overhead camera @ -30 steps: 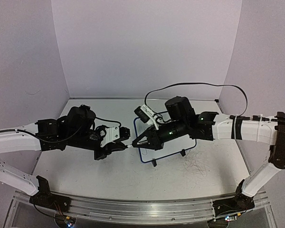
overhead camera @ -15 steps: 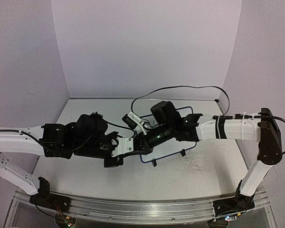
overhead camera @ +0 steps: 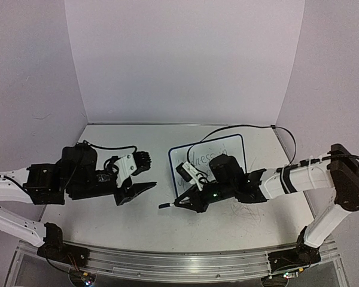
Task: Write a sentence on the whiteboard
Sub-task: Put down the whiteboard marker at the center of the board.
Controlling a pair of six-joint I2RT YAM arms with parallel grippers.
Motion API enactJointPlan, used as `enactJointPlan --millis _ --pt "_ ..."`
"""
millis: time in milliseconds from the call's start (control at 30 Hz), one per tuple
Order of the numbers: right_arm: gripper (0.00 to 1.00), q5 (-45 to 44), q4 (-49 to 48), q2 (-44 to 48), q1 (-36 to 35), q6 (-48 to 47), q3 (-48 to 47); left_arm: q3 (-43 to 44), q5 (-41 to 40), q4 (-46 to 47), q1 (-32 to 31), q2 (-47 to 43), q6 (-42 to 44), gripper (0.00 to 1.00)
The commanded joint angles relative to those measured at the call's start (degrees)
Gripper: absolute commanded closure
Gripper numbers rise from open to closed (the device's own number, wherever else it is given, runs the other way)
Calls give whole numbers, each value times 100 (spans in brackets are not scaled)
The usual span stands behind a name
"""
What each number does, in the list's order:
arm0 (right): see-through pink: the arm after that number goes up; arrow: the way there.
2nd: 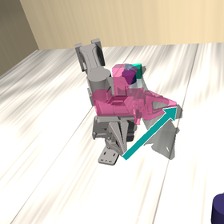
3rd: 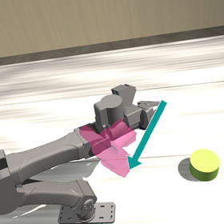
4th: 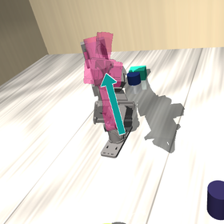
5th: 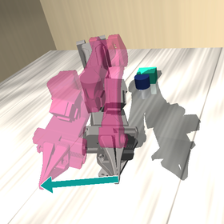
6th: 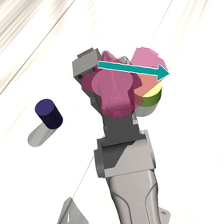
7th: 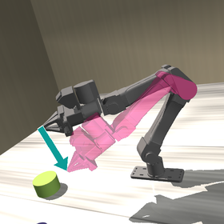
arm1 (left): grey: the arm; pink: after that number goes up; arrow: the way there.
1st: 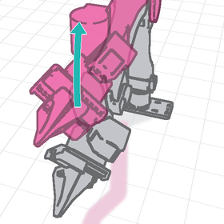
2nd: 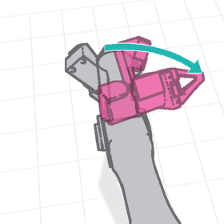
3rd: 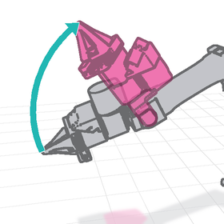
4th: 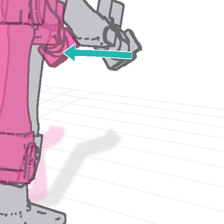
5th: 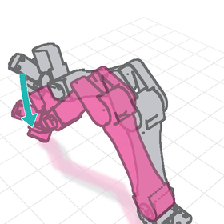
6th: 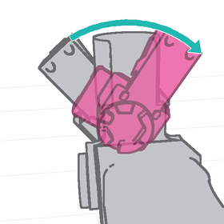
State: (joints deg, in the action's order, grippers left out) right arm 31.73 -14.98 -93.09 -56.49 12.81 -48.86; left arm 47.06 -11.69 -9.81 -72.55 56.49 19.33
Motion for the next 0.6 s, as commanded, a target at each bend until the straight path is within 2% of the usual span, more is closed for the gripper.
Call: enactJointPlan --millis 0,67,267,433,567 --pt "98 -545 -386 -470 -105 -745 3 -83 -524 192 21 -518 -1135 48" --pt "96 -754 -309 -659 -154 -849 -74 -79 -658 202 14 -640 -1419 45" --pt "80 -1209 -183 -764 -210 -761 6 -48 -978 423 16 -785 -1840 32" --pt "53 -2767 603 44 -205 -275 29 284 -1633 505 19 -686 -1915 23" --pt "37 -3782 1539 1110 -174 67 -109 795 -2403 533 19 -420 -2254 19"
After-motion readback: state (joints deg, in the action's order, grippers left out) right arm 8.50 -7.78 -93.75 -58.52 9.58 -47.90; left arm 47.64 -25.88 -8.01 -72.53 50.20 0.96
